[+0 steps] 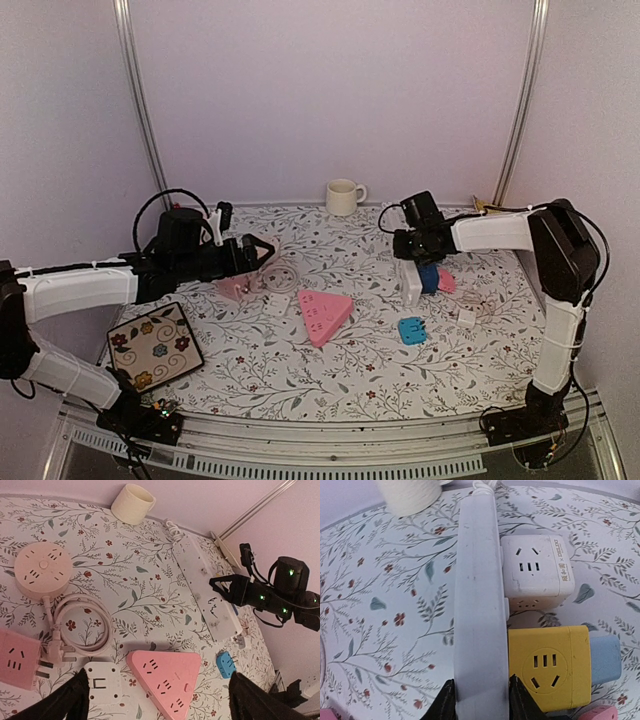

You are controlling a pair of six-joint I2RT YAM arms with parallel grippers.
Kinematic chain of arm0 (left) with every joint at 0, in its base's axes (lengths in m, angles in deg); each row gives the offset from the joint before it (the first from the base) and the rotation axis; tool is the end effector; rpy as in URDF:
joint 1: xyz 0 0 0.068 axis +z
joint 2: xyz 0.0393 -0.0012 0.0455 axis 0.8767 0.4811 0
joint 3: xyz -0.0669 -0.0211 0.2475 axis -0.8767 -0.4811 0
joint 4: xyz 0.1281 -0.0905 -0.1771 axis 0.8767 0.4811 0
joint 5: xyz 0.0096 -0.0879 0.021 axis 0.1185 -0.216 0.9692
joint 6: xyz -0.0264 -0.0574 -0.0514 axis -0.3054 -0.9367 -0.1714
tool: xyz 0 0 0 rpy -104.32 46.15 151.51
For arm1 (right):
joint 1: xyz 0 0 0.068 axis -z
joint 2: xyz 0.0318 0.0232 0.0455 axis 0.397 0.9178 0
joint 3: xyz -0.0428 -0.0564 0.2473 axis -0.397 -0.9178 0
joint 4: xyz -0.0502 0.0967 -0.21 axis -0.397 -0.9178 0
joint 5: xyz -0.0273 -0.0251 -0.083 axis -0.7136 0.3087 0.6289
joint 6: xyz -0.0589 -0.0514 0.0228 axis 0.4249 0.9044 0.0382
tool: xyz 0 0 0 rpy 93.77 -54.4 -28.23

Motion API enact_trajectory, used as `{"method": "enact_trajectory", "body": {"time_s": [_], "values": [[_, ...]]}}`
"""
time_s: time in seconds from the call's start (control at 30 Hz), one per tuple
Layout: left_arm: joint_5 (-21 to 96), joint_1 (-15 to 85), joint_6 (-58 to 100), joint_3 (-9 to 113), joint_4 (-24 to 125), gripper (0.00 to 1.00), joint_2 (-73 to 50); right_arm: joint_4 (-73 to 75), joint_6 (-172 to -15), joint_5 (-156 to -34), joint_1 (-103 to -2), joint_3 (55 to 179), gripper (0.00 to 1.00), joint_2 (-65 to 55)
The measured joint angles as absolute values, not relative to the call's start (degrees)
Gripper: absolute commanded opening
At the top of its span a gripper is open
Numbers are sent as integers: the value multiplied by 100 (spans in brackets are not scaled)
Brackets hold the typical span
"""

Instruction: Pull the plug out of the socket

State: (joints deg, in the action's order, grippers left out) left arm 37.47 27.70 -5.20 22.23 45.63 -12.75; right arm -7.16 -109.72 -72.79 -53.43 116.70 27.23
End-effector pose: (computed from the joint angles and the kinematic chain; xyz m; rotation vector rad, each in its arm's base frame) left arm 0.2438 -0.1742 0.2269 0.0212 2.1293 -0.9192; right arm 0.3767 0.1976 0.1511 -0.0228 2.3575 0.1532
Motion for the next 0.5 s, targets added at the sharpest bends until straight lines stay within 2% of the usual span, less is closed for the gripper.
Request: {"method": "enact_trajectory", "body": {"time_s": [0.27,0.37,0.5], "values": [[3695,2648,-568,2216,4405,97,-980,-338,-11540,-7445,-6825,11307,32,2508],[3647,2543,-603,2216,4305,97,-786,-161,-11752,-7677,-7289,11314,41,2513],[3594,2401,-634,2216,4215,97,-493,8,-12062,-8068,-7597,11390,64,2589]]}}
